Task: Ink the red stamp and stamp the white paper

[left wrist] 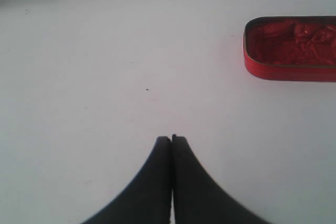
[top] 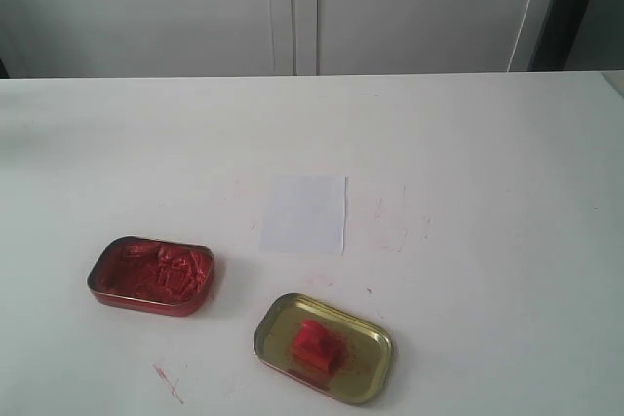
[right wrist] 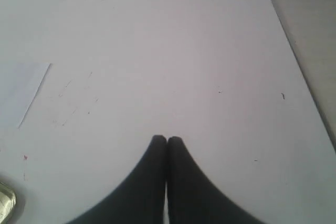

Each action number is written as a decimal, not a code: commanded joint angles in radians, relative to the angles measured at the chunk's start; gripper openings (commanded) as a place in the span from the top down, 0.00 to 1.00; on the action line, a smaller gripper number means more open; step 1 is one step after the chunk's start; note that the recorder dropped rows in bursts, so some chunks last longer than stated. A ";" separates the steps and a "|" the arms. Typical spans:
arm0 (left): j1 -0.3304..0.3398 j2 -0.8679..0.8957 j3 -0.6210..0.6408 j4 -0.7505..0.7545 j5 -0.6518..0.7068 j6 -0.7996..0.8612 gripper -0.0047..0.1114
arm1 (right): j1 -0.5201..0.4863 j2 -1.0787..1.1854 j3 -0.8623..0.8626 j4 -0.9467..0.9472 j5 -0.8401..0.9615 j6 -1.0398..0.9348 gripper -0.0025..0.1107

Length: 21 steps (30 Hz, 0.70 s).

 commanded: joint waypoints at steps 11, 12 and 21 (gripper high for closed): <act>0.002 -0.005 0.010 0.000 0.007 0.000 0.96 | 0.001 0.367 -0.150 0.073 0.269 -0.056 0.98; 0.002 -0.005 0.010 0.000 0.007 0.000 0.96 | 0.001 0.389 -0.150 0.093 0.274 -0.072 0.98; 0.002 -0.005 0.010 0.000 0.007 0.000 0.96 | 0.073 0.520 -0.150 0.142 0.267 -0.110 0.98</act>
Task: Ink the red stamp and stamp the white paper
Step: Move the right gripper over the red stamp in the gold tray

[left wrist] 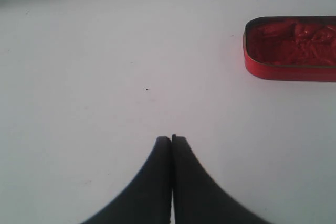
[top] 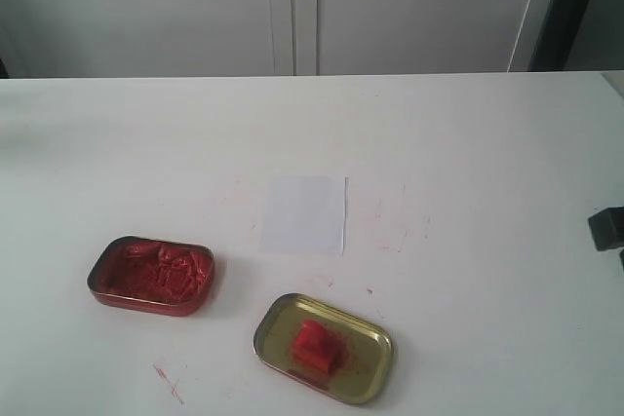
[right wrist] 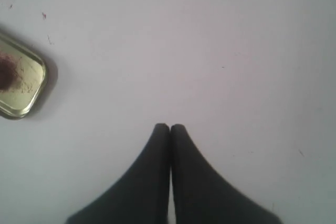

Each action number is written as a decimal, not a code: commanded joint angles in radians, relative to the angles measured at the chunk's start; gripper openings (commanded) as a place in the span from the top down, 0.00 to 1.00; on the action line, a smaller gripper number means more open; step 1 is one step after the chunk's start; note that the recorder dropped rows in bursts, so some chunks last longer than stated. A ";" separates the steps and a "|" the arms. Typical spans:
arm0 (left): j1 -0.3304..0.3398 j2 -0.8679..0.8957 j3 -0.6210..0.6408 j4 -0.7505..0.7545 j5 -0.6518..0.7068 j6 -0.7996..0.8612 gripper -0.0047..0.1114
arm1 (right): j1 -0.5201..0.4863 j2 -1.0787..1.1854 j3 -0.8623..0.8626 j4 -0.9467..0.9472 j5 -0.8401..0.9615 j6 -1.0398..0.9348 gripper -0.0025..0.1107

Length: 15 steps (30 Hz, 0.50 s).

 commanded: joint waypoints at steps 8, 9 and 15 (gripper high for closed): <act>0.002 -0.005 0.010 0.000 0.007 0.000 0.96 | 0.125 0.121 -0.009 0.009 -0.031 -0.007 0.98; 0.002 -0.005 0.010 0.000 0.007 0.000 0.96 | 0.137 0.130 -0.009 0.011 -0.038 -0.007 0.98; 0.002 -0.005 0.010 0.000 0.007 0.000 0.96 | 0.197 0.202 -0.054 0.027 -0.046 -0.007 0.98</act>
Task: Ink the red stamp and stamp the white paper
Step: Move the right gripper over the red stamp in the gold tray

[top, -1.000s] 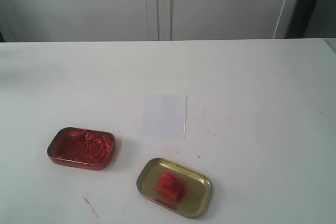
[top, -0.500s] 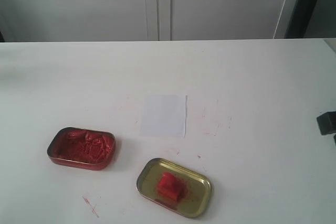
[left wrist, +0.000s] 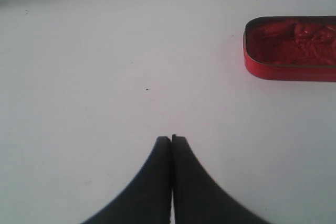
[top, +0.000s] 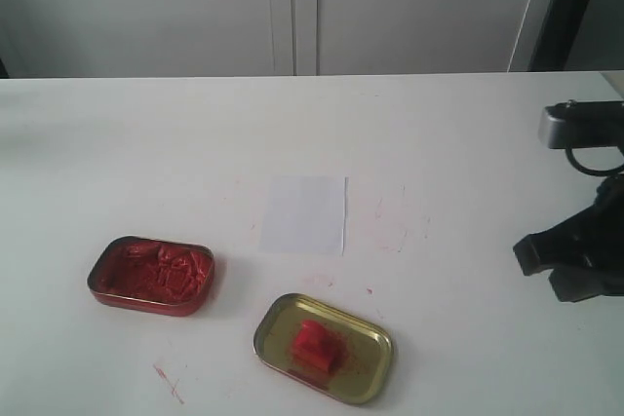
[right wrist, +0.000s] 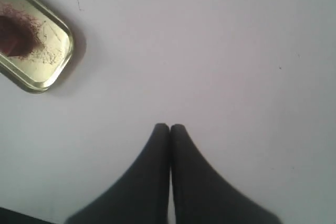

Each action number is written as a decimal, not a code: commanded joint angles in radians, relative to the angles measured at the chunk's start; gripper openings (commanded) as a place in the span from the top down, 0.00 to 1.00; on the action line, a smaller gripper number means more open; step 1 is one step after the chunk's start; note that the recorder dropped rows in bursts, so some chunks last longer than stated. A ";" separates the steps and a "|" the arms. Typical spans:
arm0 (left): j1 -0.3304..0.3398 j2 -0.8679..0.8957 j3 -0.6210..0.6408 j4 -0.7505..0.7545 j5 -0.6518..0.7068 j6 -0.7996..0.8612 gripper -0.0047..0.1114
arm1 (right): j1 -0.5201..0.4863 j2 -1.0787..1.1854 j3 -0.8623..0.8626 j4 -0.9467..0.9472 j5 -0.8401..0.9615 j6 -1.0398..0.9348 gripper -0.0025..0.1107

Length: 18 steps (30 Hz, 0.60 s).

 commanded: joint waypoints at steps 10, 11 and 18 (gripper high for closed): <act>0.002 -0.005 0.010 0.000 0.007 0.000 0.96 | 0.160 0.170 -0.187 0.010 -0.008 -0.004 0.98; 0.002 -0.005 0.010 0.000 0.007 0.000 0.96 | 0.171 0.181 -0.198 0.010 -0.008 -0.004 0.98; 0.002 -0.005 0.010 0.000 0.007 0.000 0.96 | 0.276 0.265 -0.274 0.010 0.003 -0.004 0.98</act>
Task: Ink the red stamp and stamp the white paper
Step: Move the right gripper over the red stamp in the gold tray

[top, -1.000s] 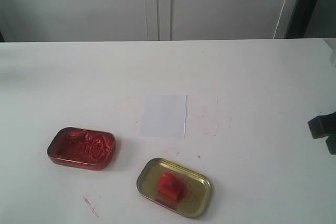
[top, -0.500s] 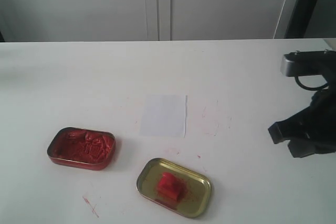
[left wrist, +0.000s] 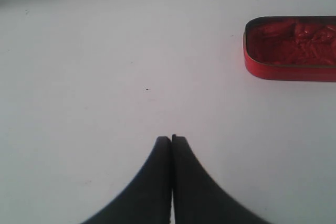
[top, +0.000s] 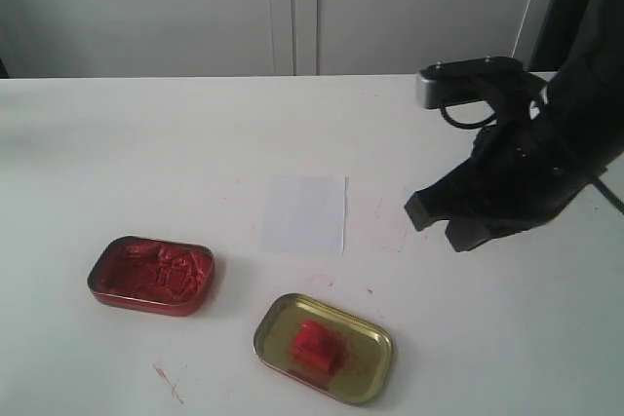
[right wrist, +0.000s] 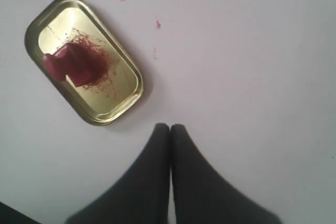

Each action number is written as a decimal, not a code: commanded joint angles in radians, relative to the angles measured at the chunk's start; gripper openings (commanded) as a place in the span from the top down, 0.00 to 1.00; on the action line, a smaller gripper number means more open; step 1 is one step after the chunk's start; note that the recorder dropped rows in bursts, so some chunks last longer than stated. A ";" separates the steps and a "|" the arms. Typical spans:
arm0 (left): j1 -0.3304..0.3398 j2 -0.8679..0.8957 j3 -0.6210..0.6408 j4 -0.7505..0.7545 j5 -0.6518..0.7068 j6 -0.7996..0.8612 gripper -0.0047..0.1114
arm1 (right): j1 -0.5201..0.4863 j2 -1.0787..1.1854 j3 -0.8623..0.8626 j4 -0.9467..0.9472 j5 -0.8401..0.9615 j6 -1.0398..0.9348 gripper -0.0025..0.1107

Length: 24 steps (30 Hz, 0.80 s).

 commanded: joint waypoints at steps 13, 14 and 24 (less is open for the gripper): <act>0.002 -0.005 0.010 0.000 0.007 0.000 0.96 | 0.230 0.175 -0.146 0.004 0.015 -0.060 0.98; 0.002 -0.005 0.010 0.000 0.007 0.000 0.96 | 0.244 0.187 -0.155 0.004 0.019 -0.065 0.98; 0.002 -0.005 0.010 0.000 0.007 0.000 0.96 | 0.345 0.273 -0.212 -0.004 0.041 -0.110 0.98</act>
